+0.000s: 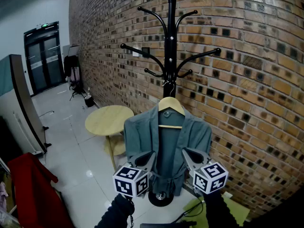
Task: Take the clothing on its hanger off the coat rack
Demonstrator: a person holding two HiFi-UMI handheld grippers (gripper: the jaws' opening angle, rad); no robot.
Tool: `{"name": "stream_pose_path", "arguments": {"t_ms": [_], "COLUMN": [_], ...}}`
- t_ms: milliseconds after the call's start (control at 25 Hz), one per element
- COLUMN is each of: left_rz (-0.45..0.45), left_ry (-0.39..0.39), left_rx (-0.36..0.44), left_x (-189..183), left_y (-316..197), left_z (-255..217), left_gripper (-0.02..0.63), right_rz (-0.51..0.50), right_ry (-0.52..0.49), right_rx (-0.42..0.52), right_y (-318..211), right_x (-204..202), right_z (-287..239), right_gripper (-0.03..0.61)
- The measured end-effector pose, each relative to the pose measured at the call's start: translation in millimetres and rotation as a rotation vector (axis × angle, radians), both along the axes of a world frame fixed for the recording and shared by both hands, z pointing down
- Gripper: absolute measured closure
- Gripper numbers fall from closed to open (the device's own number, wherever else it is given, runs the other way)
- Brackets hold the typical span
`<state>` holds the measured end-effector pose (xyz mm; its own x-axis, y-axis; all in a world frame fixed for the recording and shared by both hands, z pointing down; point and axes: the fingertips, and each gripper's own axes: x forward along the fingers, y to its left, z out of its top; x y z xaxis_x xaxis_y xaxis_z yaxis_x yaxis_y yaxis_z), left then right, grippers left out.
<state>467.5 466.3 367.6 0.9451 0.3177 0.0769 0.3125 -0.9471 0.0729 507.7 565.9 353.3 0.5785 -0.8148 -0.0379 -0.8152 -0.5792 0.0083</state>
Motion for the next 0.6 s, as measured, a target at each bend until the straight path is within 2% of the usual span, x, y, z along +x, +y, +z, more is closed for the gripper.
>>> {"name": "stream_pose_path", "arguments": {"t_ms": [200,400,440,560,600], "left_rz": [0.001,0.007,0.007,0.01,0.012], "left_ry": [-0.001,-0.006,-0.008,-0.012,-0.012], "left_rx": [0.003,0.014,0.014,0.017,0.019], "left_x": [6,13,14,20,22], "left_y": [3,8,9,14,15], "left_z": [1,2,3,3,3], "left_gripper": [0.611,0.611,0.611,0.611,0.611], "right_rz": [0.039,0.124,0.13,0.155,0.173], "right_ry": [0.021,0.087,0.098,0.138,0.159], "right_rx": [-0.047,-0.114,-0.133,-0.194,-0.219], "right_y": [4,13,14,16,17], "right_x": [20,60,69,99,110], "right_z": [1,-8,-11,-21,-25], "right_gripper": [0.568,0.568,0.558,0.478,0.473]}}
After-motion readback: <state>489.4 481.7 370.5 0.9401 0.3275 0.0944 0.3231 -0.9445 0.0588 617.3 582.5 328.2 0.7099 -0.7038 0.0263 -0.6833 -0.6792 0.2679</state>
